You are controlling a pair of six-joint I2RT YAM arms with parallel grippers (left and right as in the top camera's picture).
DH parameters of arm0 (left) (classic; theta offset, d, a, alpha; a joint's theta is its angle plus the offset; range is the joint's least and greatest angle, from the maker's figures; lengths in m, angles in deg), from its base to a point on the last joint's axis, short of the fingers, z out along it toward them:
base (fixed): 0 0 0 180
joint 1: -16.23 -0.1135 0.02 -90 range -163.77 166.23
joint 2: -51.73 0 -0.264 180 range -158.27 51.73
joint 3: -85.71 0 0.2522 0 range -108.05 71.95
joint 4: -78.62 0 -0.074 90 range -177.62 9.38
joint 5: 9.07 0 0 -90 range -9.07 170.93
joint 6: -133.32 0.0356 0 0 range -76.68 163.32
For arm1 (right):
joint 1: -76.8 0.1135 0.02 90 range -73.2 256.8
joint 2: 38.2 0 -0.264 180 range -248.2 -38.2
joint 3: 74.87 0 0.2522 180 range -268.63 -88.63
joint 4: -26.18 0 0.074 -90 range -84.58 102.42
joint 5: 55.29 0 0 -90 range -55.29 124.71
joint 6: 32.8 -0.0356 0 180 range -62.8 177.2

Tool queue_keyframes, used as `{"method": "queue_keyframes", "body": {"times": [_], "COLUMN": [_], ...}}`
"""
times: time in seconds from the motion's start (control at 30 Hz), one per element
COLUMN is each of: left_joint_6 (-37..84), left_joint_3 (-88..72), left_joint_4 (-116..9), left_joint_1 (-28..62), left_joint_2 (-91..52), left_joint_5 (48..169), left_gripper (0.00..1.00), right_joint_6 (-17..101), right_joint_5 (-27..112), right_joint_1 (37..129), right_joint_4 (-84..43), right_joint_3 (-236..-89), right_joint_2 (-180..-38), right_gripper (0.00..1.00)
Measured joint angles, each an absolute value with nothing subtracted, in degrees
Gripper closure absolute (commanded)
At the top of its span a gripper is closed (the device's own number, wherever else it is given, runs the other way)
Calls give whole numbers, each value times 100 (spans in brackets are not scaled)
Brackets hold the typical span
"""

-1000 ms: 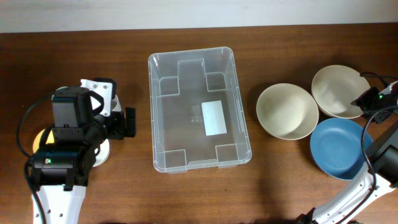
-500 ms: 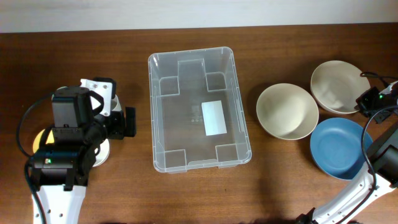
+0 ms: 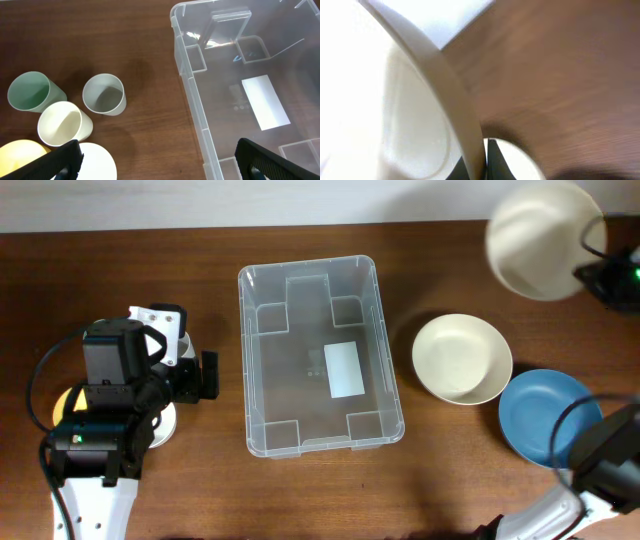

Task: Pack container
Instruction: 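Lift the cream bowl and lower it into the clear container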

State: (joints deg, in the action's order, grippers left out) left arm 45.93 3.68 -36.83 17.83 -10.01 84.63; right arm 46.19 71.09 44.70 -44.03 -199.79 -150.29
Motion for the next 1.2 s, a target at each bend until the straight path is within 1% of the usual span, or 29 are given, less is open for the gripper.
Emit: {"method": "queue_keyframes", "body": {"times": [0.03, 0.13, 0.27, 0.33, 0.47, 0.6, 0.87, 0.97, 1.03, 1.07, 1.2], "left_joint_6": [4593, 4593, 4593, 4593, 4593, 4593, 4593, 4593, 4593, 4593, 4593], "left_joint_3": [368, 368, 368, 368, 368, 368, 368, 368, 368, 368, 368], "left_joint_4": [-3686, -3686, -3686, -3686, -3686, -3686, -3686, -3686, -3686, -3686, -3686], "left_joint_1": [1783, 1783, 1783, 1783, 1783, 1783, 1783, 1783, 1783, 1783, 1783], "left_joint_2": [-1001, -1001, -1001, -1001, -1001, -1001, -1001, -1001, -1001, -1001, -1001], "left_joint_5": [8463, 8463, 8463, 8463, 8463, 8463, 8463, 8463, 8463, 8463, 8463], "left_gripper": [0, 0, 0, 0, 0, 1, 0, 1, 0, 0, 0], "right_joint_6": [4748, 4895, 5076, 5155, 5146, 5015, 4941, 4939, 4941, 4939, 4899], "right_joint_5": [7133, 7085, 6342, 5717, 5022, 4545, 4200, 4200, 4198, 4200, 4180], "right_joint_1": [4964, 5873, 7489, 8437, 9412, 9836, 9832, 9832, 9832, 9832, 9825], "right_joint_4": [-4571, -4743, -4951, -4997, -4923, -4717, -4236, -4127, -4075, -4057, -4018], "right_joint_3": [-20062, -20110, -20108, -20105, -20108, -20108, -20101, -20101, -20101, -20101, -20101], "right_joint_2": [-14771, -14537, -14513, -14529, -14636, -15106, -16074, -16146, -16150, -16150, -16150], "right_gripper": [96, 96, 96, 96, 96, 96, 96, 92, 82, 80, 78]}}
